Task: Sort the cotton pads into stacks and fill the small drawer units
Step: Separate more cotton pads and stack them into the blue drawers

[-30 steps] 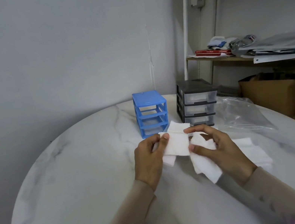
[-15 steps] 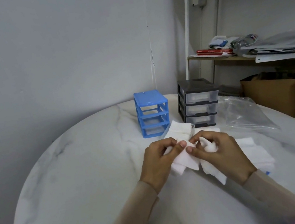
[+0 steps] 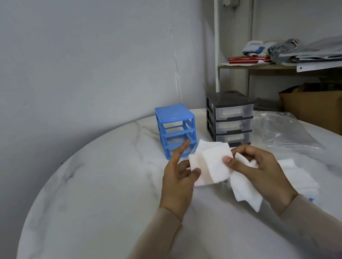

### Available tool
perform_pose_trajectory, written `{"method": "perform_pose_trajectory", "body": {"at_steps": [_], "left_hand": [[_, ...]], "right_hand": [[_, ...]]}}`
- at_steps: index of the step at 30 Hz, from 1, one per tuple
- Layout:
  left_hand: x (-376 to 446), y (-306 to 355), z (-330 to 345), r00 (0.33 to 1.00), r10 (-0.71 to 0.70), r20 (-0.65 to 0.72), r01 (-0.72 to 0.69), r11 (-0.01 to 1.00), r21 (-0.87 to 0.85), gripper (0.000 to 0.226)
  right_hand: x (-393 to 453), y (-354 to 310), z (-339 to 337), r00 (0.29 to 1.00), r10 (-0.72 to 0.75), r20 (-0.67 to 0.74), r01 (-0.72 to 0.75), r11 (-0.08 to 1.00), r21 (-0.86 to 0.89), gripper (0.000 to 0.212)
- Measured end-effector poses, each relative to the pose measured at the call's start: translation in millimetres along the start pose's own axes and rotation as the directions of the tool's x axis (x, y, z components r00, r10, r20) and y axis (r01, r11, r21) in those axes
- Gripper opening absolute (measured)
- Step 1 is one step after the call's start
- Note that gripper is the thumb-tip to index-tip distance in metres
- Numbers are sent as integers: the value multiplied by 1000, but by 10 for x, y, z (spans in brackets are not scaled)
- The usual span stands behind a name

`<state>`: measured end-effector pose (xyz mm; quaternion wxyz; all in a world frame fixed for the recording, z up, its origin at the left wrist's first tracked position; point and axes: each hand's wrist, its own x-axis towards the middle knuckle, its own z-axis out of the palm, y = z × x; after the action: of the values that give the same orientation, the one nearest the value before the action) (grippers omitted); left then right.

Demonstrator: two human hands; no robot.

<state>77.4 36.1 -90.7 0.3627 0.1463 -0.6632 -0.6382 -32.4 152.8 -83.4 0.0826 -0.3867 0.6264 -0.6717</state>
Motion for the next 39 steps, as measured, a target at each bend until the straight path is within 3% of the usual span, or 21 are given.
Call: {"method": "perform_pose_trajectory", "body": {"at_steps": [2,6,12,22,28,31,35,37,39], "left_hand": [[1,-1,2,996,-86,20,88,988,-123,56],[-2,-17,31,981,-188,54,195,965,-177,45],[-21,19,63,969,-230,89,244,950,-195,22],[-24,43,88,974,-219,64,228,945,-236,21],[-30,57,60,976,-175,-128,140,960,-242,25],[-13,9,-5,964,-155,-217,114,976,-188,25],[-7,6,-5,983,-57,-174,53,998,-31,30],[-37,31,51,992,-67,-109,66,998,-17,37],[-55,40,120,992,-117,-39,115,992,-51,25]], "right_hand": [[-4,28,25,999,48,0,-48,998,36,16],[-19,76,50,998,62,-22,-62,998,-23,19],[-27,91,44,998,27,-60,-36,987,-154,27],[-49,48,52,999,12,-53,-21,986,-166,23],[-45,-31,69,993,122,-10,-121,991,59,18],[-44,-68,70,981,192,16,-191,958,213,35],[-49,-116,48,981,190,49,-196,940,280,40],[-66,-130,52,979,179,96,-200,931,306,40],[-85,-150,74,973,165,162,-212,915,344,43]]}}
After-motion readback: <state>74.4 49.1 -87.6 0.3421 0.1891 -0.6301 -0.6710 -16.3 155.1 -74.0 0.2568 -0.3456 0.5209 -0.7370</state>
